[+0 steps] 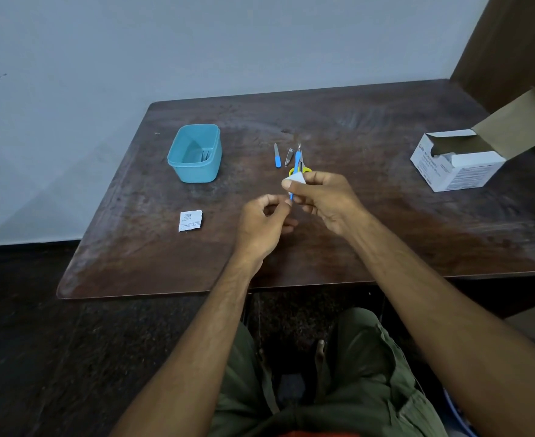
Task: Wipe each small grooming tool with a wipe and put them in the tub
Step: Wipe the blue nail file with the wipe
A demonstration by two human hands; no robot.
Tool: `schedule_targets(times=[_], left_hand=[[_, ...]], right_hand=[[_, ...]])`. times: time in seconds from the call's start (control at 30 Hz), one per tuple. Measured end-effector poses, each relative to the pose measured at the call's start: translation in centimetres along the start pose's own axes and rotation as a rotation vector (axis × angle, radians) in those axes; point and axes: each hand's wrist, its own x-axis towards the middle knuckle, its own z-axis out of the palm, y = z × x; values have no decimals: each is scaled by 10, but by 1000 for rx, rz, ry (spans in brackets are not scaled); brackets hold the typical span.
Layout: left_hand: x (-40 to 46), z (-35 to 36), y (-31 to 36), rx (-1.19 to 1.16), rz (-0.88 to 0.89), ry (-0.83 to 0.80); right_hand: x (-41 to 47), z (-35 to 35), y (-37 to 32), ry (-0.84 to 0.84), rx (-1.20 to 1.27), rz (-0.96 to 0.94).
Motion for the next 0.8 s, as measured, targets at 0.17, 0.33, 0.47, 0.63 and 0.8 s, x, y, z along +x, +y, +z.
schedule_targets(times=[0.17,0.33,0.47,0.63,0.8], left_hand=[[-5,0,3,-99,-13,-9],[-8,1,2,-60,-5,14],[-8,4,9,-37,11,26],[-7,1,8,-5,44,44],[-10,3,3,18,23,47]], right_hand=[[-6,3,4,-4,-40,-38],[-6,2,-3,26,-108,-67],[0,4,-13,78,-61,-91],[0,3,1,47,15,-37],[2,1,7,31,121,31]])
